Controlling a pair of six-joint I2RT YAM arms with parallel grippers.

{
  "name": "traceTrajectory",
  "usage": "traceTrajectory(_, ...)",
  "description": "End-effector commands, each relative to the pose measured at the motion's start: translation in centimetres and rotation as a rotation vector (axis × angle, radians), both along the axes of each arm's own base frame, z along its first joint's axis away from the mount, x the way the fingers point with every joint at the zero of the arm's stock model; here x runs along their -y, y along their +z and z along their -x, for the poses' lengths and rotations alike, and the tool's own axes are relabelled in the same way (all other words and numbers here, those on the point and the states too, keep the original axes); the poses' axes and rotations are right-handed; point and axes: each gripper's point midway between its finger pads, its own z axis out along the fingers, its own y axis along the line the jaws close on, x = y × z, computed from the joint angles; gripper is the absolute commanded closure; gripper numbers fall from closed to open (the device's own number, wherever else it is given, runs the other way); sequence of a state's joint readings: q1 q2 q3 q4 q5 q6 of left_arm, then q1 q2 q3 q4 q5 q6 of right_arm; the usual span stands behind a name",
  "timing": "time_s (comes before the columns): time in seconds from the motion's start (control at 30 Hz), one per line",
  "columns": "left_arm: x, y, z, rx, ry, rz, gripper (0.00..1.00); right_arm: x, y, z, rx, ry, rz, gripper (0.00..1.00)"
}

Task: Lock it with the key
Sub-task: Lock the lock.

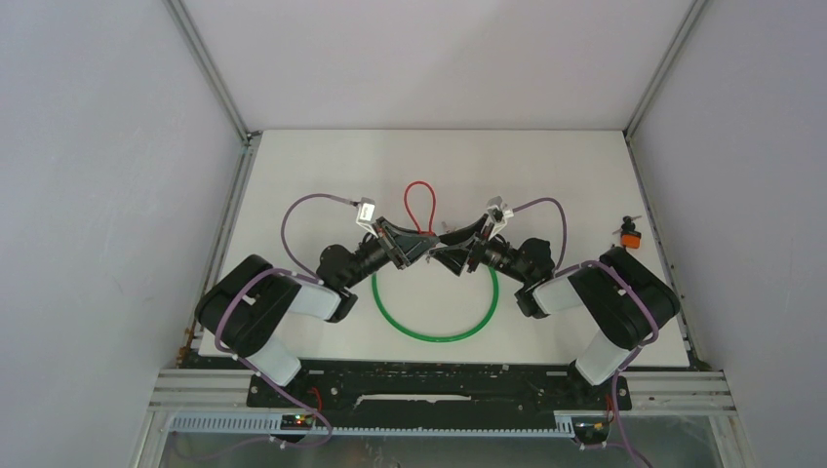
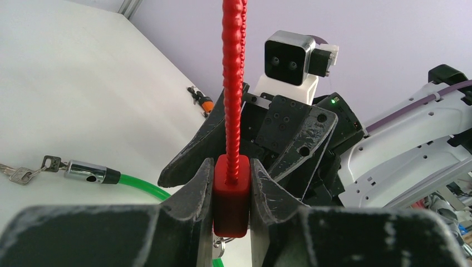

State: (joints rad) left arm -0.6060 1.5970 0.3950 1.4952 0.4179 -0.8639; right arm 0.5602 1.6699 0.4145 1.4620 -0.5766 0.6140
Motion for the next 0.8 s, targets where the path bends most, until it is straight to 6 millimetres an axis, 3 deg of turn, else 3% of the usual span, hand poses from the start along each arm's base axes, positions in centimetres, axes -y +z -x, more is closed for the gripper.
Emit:
traceTrajectory(0.0,-0.2,3.7,-0.1,0.129,0.027,0.075,1.0,-0.7,2.9,0.9,0.103,0.06,-0.047,0.37)
traceTrajectory(0.5,-2.6,3.2,-1.5,0.199,0.195,0.026,1.0,1.5,3.2,-0.2,0.105,-0.035,-0.053,0.39)
traceTrajectory(0.77,-1.4,2.3,-1.1,0.28,0.148,-0.045,0.95,2.6,3.7,-0.6,0.097,-0.081,-0.069,0.34)
